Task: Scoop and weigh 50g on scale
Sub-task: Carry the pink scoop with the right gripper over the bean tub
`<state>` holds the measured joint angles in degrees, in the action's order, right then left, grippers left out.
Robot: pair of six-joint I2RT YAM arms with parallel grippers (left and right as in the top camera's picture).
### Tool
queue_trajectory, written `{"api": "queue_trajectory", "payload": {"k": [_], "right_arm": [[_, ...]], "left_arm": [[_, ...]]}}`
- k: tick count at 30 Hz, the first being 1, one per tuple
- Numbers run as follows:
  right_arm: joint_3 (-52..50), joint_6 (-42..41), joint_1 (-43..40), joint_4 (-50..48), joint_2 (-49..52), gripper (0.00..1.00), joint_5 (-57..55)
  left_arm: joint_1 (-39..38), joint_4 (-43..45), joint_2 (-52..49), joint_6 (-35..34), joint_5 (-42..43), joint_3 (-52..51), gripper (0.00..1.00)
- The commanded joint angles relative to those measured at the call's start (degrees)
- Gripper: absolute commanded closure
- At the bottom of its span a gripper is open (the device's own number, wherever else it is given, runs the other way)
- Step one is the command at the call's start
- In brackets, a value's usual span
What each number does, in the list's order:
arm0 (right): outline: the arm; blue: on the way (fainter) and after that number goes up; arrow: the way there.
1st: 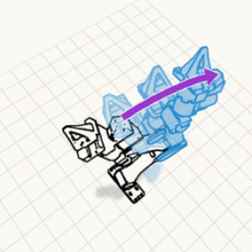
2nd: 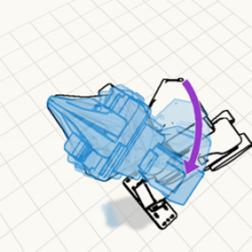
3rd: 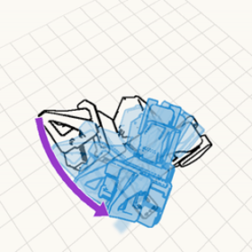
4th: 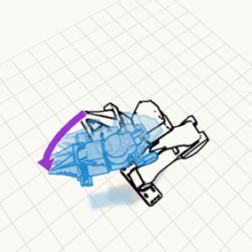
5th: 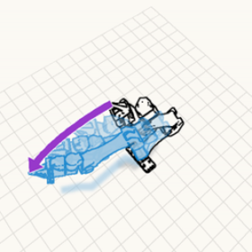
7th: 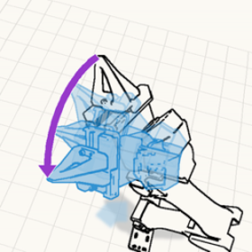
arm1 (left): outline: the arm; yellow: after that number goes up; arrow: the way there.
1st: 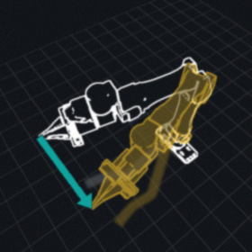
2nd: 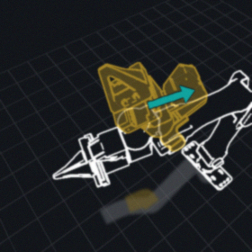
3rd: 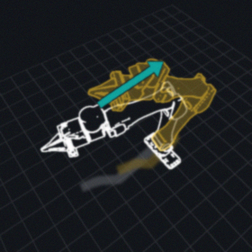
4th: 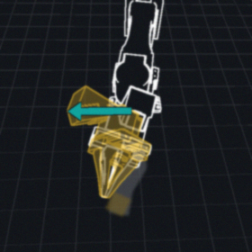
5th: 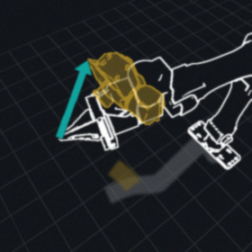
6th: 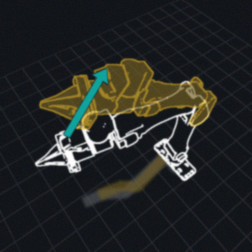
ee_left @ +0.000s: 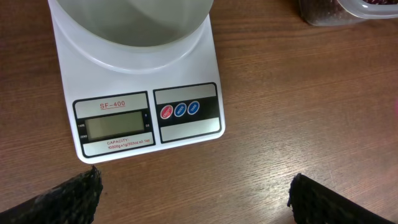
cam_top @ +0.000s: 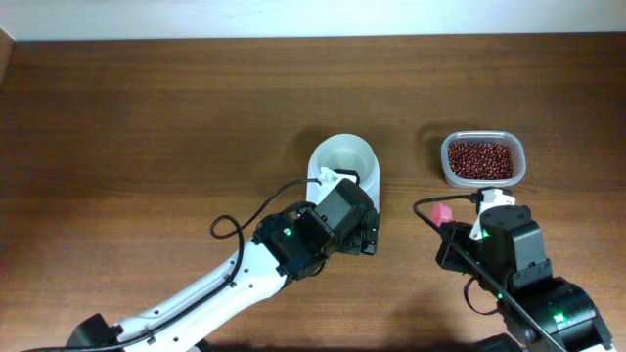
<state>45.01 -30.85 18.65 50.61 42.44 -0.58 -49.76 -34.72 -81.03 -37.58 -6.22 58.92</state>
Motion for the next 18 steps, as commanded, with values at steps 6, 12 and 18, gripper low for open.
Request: {"api": "queue_trajectory", "payload": {"k": [6,12,18], "right_arm": [[4.0,11.2,-0.4,-1.9,0.9,0.96,-9.2],[18.2,15.7,-0.4,5.8,12.2,0.96,-15.9],[31.6,15.1,-2.5,14.1,28.5,0.96,-17.6]], "left_arm": [[-0.1,0.1,0.4,-0.7,-0.6,0.2,0.01],[-0.1,0.1,0.4,-0.7,-0.6,0.2,0.01],[-0.1,0.1,0.4,-0.7,-0.6,0.2,0.01]]}}
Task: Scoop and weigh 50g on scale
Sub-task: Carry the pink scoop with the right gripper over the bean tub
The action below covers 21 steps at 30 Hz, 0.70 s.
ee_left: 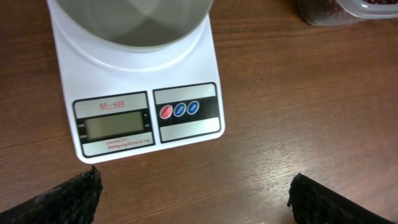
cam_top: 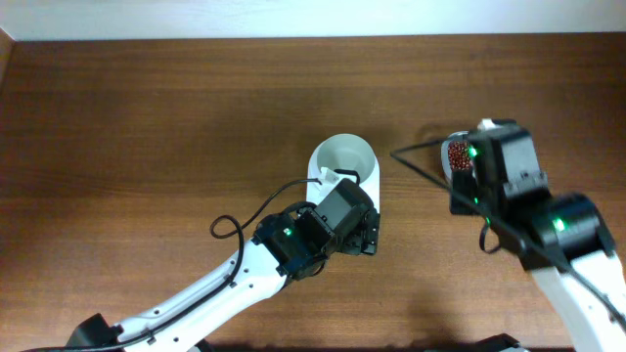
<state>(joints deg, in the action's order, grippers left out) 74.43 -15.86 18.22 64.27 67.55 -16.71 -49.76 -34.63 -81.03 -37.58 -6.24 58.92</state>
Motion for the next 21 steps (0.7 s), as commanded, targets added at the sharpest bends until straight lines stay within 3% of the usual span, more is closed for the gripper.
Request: {"api": "queue_trajectory", "payload": {"k": [1,8,13,21], "right_arm": [[2.1,-1.5,-3.1,0.5,5.0,0.96,-1.0],[2.1,-1.5,-12.0,-0.3,11.1,0.96,4.5],[2.1,2.3,-20.3,0.1,11.0,0.96,19.9],[2.1,3.7,-22.5,3.4,11.0,0.96,20.8]], "left_arm": [[-0.1,0.0,0.4,-0.7,-0.6,0.2,0.01],[-0.1,0.0,0.4,-0.7,-0.6,0.2,0.01],[-0.1,0.0,0.4,-0.7,-0.6,0.2,0.01],[-0.1,0.0,0.4,-0.7,-0.6,0.2,0.01]]}}
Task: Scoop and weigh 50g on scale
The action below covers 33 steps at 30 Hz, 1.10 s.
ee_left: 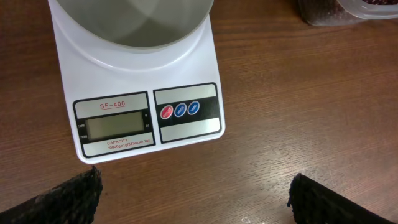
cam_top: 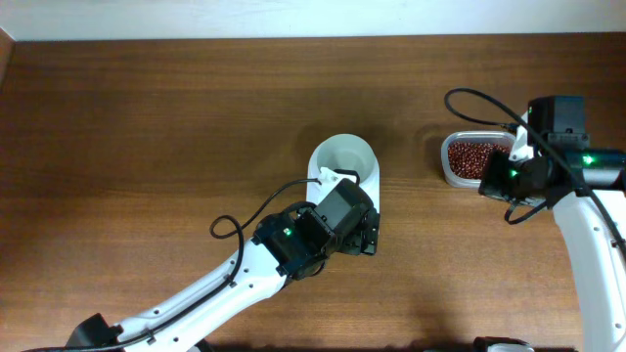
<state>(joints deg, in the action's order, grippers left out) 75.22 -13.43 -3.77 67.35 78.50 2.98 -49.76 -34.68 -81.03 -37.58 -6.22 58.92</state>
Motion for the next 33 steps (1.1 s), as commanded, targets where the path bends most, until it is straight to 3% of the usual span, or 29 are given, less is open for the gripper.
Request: {"api": "queue_trajectory", "payload": {"k": [1,24,33], "right_arm": [[1.4,1.2,-0.5,0.6,0.1,0.96,1.1],[0.9,7.4,-0.5,0.8,0.1,0.96,0.9],[0.8,8.8,-0.5,-1.0,4.9,0.96,0.9]], "left_arm": [[-0.1,0.0,0.4,-0.7,-0.7,0.2,0.01],[-0.1,0.0,0.4,-0.7,-0.7,0.2,0.01],[-0.1,0.0,0.4,-0.7,-0.7,0.2,0.01]]}}
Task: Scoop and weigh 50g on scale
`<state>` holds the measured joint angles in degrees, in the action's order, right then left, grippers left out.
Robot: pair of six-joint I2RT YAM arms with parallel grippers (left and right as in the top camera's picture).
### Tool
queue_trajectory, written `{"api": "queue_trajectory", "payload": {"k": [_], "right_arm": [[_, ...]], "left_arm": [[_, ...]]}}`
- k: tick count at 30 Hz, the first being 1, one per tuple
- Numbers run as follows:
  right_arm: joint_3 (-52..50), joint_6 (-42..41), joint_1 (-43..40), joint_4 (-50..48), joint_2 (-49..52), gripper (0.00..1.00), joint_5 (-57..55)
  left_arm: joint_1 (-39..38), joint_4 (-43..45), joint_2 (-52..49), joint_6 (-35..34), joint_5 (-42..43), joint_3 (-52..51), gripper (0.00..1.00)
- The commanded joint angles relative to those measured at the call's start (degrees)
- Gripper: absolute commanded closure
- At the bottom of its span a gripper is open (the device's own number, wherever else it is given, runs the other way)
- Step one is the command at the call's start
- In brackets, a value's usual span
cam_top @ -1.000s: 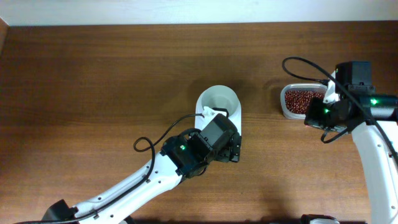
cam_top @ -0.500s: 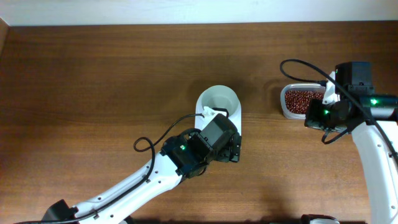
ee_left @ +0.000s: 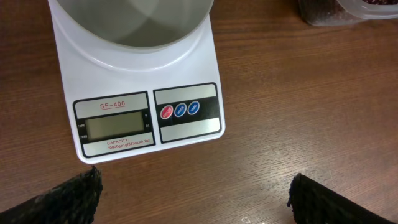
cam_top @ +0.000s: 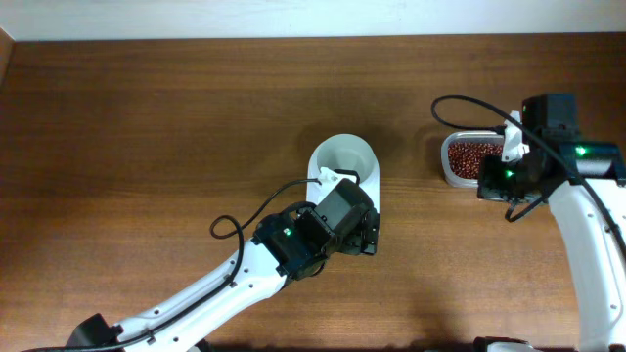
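Observation:
A white scale [cam_top: 358, 188] carries a white bowl [cam_top: 343, 159]. In the left wrist view its grey display [ee_left: 115, 127] is blank, with three round buttons [ee_left: 180, 110] beside it and the bowl [ee_left: 130, 18] at the top. My left gripper [ee_left: 196, 199] hovers just in front of the scale, open, with bare wood between its fingers [ee_left: 68, 196]. A clear tub of red beans [cam_top: 472, 159] stands to the right. My right gripper [cam_top: 495, 180] hangs over the tub's right end. Its jaws are hidden under the arm, and no scoop shows.
The left arm [cam_top: 225, 284] runs from the front left edge toward the scale. The right arm [cam_top: 587, 244] reaches in from the front right corner. A black cable [cam_top: 460, 101] loops above the bean tub [ee_left: 323, 9]. The table's far edge meets a pale wall.
My right arm has shifted only slightly over the right end of the bean tub. The left gripper, scale and bowl are unchanged.
At first my right gripper was near the table's front, below the bean tub, with a pink thing at its tip. Then it covered the tub's left part. After that it hung at the tub's right end, where it remains. The left gripper stayed open before the scale throughout.

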<state>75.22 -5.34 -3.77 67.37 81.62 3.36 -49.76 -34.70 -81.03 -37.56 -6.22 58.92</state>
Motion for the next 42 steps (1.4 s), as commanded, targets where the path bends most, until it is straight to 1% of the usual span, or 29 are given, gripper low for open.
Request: {"api": "queue_trajectory", "payload": {"k": [1,5,9,13,17,21,24,25,26,31,36,42], "right_arm": [[0.8,0.7,-0.5,-2.1,2.4,0.96,0.5],[0.8,0.7,-0.5,-8.8,3.0,0.96,0.5],[0.8,0.7,-0.5,-12.0,3.1,0.96,0.0],[0.8,0.7,-0.5,-13.8,4.5,0.96,-7.2],[0.8,2.0,-0.5,-15.5,9.1,0.96,-8.6],[0.8,1.9,-0.5,-16.5,17.2,0.96,-8.2],[0.8,1.9,-0.5,-17.6,21.1,0.96,-1.6],[0.8,-0.2,-0.5,-18.3,21.8,0.96,0.7],[0.8,-3.8,-0.5,-18.7,22.1,0.96,0.9],[0.8,-13.0,-2.1,-18.5,22.1,0.96,0.8],[0.8,-13.7,-6.3,-16.5,22.1,0.96,2.7],[0.8,-12.9,-6.5,-15.4,22.1,0.96,3.1]], "left_arm": [[-0.1,0.1,0.4,-0.7,-0.6,0.2,0.01],[-0.1,0.1,0.4,-0.7,-0.6,0.2,0.01],[-0.1,0.1,0.4,-0.7,-0.7,0.2,0.01],[-0.1,0.1,0.4,-0.7,-0.7,0.2,0.01],[-0.1,0.1,0.4,-0.7,-0.6,0.2,0.01],[-0.1,0.1,0.4,-0.7,-0.7,0.2,0.01],[-0.1,0.1,0.4,-0.7,-0.7,0.2,0.01],[-0.1,0.1,0.4,-0.7,-0.7,0.2,0.01],[-0.1,0.1,0.4,-0.7,-0.7,0.2,0.0],[-0.1,0.1,0.4,-0.7,-0.7,0.2,0.01],[-0.1,0.1,0.4,-0.7,-0.6,0.2,0.01],[-0.1,0.1,0.4,-0.7,-0.7,0.2,0.01]]}}
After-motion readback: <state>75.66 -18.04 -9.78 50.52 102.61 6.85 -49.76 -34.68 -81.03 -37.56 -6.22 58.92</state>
